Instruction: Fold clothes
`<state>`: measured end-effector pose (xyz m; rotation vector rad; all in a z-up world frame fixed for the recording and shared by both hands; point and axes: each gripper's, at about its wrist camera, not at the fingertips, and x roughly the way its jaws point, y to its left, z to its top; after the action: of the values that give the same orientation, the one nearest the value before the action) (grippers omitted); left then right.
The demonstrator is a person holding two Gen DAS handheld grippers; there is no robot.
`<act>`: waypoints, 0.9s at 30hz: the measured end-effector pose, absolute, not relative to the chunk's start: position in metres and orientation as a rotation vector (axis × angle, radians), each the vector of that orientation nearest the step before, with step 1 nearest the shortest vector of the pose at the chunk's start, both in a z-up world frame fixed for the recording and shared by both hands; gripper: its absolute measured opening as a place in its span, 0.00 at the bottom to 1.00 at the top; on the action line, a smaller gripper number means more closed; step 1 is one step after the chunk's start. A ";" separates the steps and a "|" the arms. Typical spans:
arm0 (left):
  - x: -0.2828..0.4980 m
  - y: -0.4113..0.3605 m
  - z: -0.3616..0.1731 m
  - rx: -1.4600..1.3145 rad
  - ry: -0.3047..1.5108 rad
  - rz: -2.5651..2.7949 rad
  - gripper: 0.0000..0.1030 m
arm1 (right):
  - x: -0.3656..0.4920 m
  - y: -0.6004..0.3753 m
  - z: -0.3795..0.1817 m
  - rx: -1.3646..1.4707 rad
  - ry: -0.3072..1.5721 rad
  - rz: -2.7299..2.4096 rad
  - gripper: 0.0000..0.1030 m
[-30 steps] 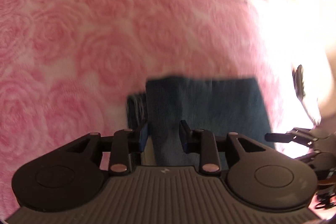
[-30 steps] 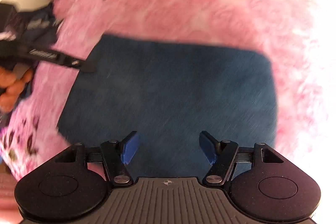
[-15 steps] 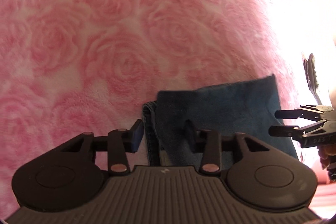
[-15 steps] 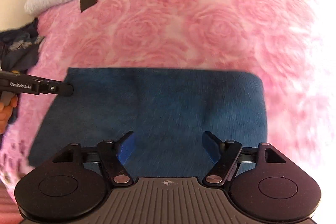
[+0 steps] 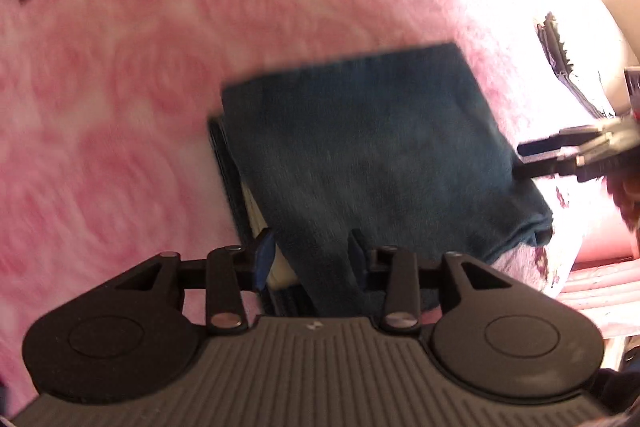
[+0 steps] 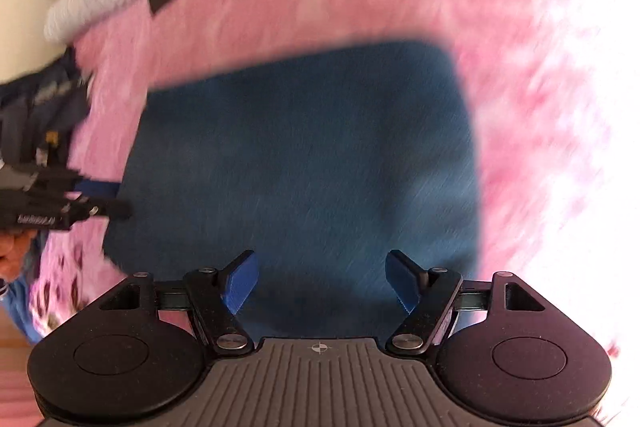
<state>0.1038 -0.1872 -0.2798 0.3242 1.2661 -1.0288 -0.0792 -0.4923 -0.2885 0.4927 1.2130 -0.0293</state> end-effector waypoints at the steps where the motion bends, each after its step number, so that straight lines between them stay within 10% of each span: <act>1: 0.112 -0.190 -0.277 0.316 1.260 -1.020 0.36 | -0.075 -0.502 -0.284 0.480 1.200 -0.049 0.71; 15: 0.196 -0.215 -0.338 0.192 1.449 -0.985 0.61 | 0.013 -0.623 -0.350 0.505 1.268 0.173 0.71; 27: 0.208 -0.227 -0.356 0.147 1.518 -1.137 0.53 | 0.004 -0.660 -0.375 0.746 1.209 0.319 0.71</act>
<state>0.2083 -0.2274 -0.3563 0.1474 1.5183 -1.1371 0.0042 -0.6596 -0.3748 0.7461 1.2093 0.3191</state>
